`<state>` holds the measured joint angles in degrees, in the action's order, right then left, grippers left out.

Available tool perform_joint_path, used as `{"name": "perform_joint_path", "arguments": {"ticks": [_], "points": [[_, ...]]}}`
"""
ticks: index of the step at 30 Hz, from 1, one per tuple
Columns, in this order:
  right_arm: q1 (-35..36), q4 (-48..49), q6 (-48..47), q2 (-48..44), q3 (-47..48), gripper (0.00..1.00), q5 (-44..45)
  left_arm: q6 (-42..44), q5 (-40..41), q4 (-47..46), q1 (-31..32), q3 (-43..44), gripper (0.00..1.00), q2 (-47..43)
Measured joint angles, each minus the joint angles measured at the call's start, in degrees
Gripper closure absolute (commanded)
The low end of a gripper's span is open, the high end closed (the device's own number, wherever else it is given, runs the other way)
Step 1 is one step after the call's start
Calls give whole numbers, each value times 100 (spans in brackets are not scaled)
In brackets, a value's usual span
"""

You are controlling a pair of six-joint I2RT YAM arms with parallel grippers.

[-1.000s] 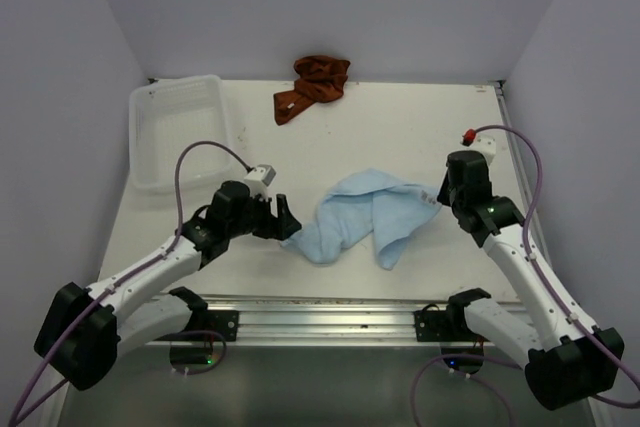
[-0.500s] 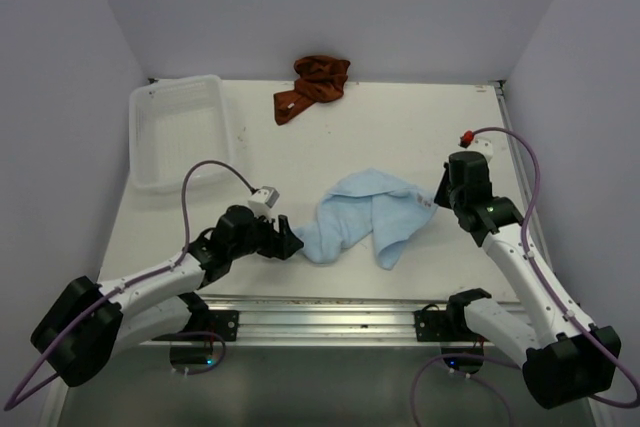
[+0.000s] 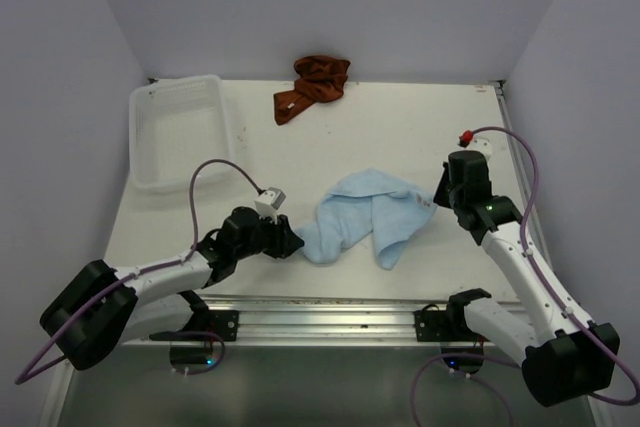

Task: Roll the towels
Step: Fold the towel

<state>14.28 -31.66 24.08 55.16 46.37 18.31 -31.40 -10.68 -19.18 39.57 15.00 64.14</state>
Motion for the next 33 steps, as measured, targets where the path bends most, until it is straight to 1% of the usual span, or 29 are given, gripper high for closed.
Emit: {"name": "perform_joint_path", "arguments": {"ticks": [2, 3, 5, 6, 8, 11, 13, 16, 20, 21, 23, 29, 33], "points": [[-11, 2, 0, 2, 0, 100, -4, -57, 2, -66, 42, -61, 71, 72], [-11, 2, 0, 2, 0, 100, -7, -72, 2, -87, 61, -94, 83, 107], [-11, 2, 2, 2, 0, 100, -24, -109, 7, -92, 85, -122, 96, 151], [-11, 2, 0, 2, 0, 100, -31, -107, 26, -87, 98, -127, 100, 155], [-17, 2, 2, 2, 0, 100, -50, -81, 72, -55, 107, -107, 100, 138], [-37, -13, 15, 9, 37, 100, -114, -44, 299, 295, 107, 120, 100, 31], [-44, -17, 33, 31, 109, 100, -136, -17, 511, 566, 107, 376, 100, -118], [-48, -50, 42, 72, 310, 100, -151, 72, 1021, 1086, 107, 984, 100, -417], [-48, -177, 42, 136, 780, 100, -153, 120, 1836, 1784, 109, 1860, 100, -796], [-48, -236, 35, 181, 1049, 100, -142, 151, 2168, 2111, 109, 2208, 100, -953], [-48, -361, 9, 225, 1384, 100, -94, 203, 2524, 2426, 109, 2533, 100, -1128], [-66, -520, -129, 297, 2282, 100, 227, 358, 3388, 3272, 109, 3233, 100, -1587], [-87, -549, -199, 297, 2352, 100, 376, 472, 3552, 3493, 109, 3429, 100, -1530]]}}
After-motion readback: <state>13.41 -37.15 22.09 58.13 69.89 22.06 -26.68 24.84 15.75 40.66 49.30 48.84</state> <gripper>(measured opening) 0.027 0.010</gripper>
